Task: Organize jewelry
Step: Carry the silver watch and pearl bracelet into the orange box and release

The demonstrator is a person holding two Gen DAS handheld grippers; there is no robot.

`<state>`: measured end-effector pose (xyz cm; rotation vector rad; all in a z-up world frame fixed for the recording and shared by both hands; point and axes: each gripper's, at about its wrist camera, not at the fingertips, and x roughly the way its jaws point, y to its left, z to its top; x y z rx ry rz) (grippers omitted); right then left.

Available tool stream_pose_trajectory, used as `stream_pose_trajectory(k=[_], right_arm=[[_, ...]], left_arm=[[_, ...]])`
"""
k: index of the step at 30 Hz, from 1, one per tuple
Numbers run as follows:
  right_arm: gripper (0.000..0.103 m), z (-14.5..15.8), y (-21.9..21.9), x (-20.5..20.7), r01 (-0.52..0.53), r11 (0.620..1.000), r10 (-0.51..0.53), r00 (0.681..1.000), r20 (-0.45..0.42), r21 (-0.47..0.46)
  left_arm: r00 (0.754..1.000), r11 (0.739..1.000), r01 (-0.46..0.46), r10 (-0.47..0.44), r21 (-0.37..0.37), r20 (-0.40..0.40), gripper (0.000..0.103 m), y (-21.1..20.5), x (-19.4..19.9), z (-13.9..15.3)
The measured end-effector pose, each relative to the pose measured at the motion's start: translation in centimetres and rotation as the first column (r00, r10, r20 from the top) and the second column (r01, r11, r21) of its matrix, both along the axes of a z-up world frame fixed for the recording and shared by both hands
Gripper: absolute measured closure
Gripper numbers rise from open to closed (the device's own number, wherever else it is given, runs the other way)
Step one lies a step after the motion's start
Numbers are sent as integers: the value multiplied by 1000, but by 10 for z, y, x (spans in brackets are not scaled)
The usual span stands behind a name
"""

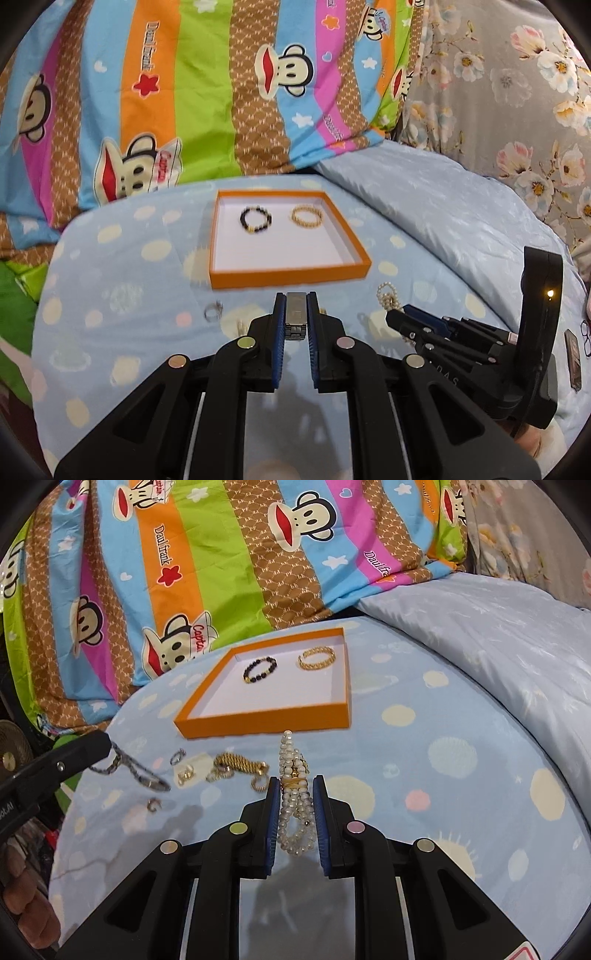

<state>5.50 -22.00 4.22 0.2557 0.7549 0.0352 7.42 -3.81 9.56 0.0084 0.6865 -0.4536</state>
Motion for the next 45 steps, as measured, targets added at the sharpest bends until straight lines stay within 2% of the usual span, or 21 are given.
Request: stream_pose_trajectory(k=[5,10,15,21,29,37,40,41,42,43,45], right_arm=[[86,15,-5,35,5,1000,-4,1000,26,-10],[86,22,-9,76,8,1000,-7,999,38,-16],[86,16,-9,116,-1,1000,2,1000,25,-27],[86,2,-4,150,-13,999,13,1000,-1,-37],[86,-27,0,174,-24,999,22,998,-58,-34],[85,-38,-2,180,-22,999,20,997,-77,-24],[83,-39,-4,179,-13,1000,12,998,-67,-20],[78,-38,-5,178,-8,1000,7,998,-60,-18],[72,-38,-6,178,-3,1000,2,999,-54,-17],[72,-37,-7,177,-2,1000,1,999,-47,-13],[72,-35,-8,175,3,1000,-4,999,-33,-11]], left_arm=[[999,1000,-15,15,0,53,93,-12,39,15],[998,1000,-30,30,4,61,93,-26,81,12],[998,999,-48,48,-9,51,93,-35,124,3],[998,998,-56,56,-5,39,93,-44,157,-10],[998,998,-69,69,5,-2,93,-46,182,-38],[996,997,-78,78,13,-34,92,-48,192,-57],[996,996,-85,85,4,-15,92,-46,191,-56],[996,996,-90,90,0,-3,89,-45,190,-55],[995,995,-101,101,1,6,79,-44,189,-53],[994,994,-106,106,-1,14,69,-43,188,-51],[993,994,-112,112,-4,25,68,-40,186,-48]])
